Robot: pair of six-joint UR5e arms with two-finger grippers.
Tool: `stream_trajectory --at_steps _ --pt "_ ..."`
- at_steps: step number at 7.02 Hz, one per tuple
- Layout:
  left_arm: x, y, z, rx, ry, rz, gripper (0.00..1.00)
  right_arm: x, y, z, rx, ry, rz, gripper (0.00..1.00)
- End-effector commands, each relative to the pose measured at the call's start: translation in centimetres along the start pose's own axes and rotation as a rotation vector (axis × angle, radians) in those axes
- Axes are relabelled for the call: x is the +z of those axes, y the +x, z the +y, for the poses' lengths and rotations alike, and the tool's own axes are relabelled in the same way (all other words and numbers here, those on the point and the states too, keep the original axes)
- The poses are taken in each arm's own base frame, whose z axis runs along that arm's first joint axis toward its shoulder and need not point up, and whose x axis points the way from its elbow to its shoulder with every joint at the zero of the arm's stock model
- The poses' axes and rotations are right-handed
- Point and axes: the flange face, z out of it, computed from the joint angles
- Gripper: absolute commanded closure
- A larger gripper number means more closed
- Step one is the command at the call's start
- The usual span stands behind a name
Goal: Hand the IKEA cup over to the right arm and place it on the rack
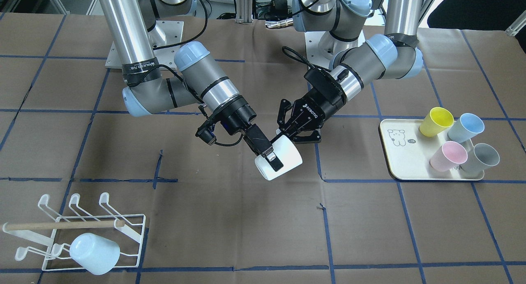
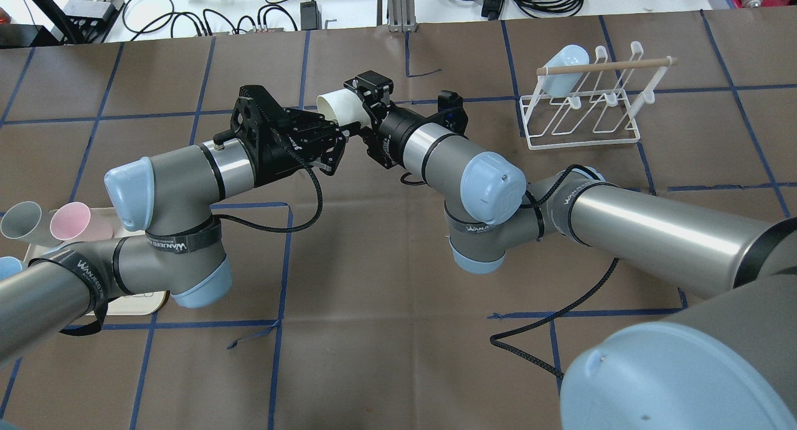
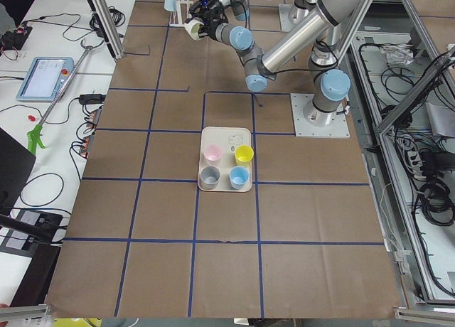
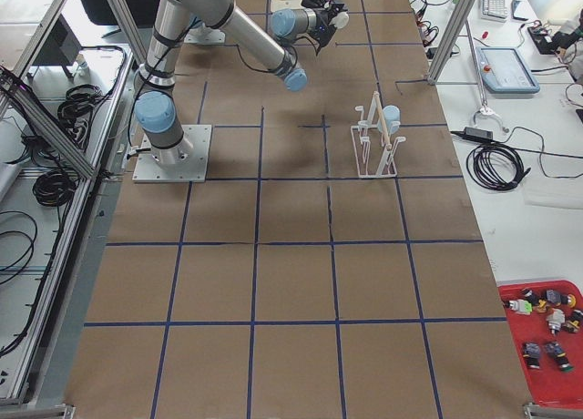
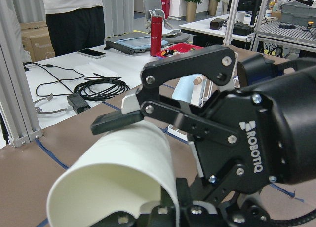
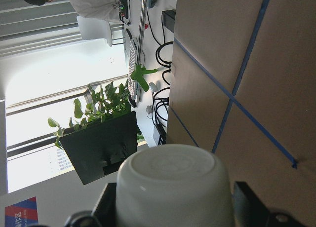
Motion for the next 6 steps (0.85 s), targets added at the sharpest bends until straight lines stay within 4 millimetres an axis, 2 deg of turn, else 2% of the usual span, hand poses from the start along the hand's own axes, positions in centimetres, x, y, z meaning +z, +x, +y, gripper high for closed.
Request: stream_trajectory --at_steps 1,2,3,4,5,6 --pt "-0.03 0.05 -0.05 0.001 0.001 0.0 1.0 -0.13 -0.19 0.22 -0.003 -0.008 -0.004 0.46" --pt "-0.29 0.17 -0.51 -0.007 0.007 -0.004 0.95 -0.13 -0.19 0.25 -0.003 -0.011 -0.004 0.49" --pt "-0.56 0.14 -0.81 -0.018 0.003 -0.027 0.74 -0.14 -0.2 0.17 -0.002 -0.011 -0.004 0.5" --pt "-0.29 -0.42 -0.22 -0.021 -0.012 -0.066 0.23 -0.23 -0.35 0.21 -0.003 -0.01 -0.007 0.5" --pt "-0.39 -0.36 -0.37 -0.022 -0.003 -0.071 0.02 -0.23 -0.35 0.21 -0.003 -0.01 -0.007 0.51" --pt "-0.84 -0.12 -1.04 -0.028 0.007 -0.08 0.01 -0.17 -0.35 0.17 -0.003 -0.008 -0.007 0.5"
